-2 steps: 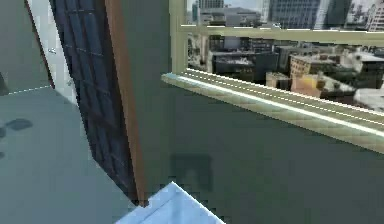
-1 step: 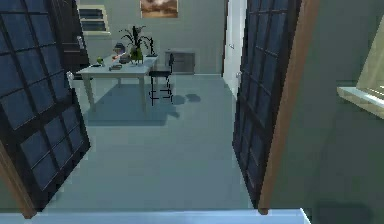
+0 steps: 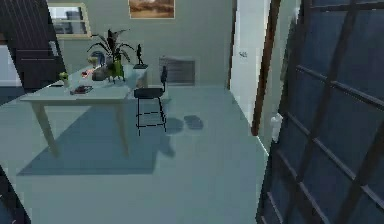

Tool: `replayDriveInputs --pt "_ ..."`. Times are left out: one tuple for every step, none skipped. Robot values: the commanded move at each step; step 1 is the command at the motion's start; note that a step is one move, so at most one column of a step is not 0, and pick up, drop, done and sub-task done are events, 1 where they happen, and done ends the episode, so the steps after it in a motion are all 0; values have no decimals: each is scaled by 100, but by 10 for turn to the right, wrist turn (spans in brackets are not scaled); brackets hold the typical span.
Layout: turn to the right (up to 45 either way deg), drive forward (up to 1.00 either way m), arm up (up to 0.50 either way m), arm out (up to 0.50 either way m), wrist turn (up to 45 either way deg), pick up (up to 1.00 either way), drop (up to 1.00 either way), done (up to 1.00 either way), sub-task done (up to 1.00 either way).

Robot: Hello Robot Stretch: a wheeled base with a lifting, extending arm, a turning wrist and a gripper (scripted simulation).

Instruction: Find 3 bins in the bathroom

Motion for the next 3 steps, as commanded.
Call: replayDriveInputs --pt "0 100 0 0 0 0 0 0 0" --pt "-30 0 0 0 0 0 0 0 0" --pt "-450 0 0 0 0 0 0 0 0"
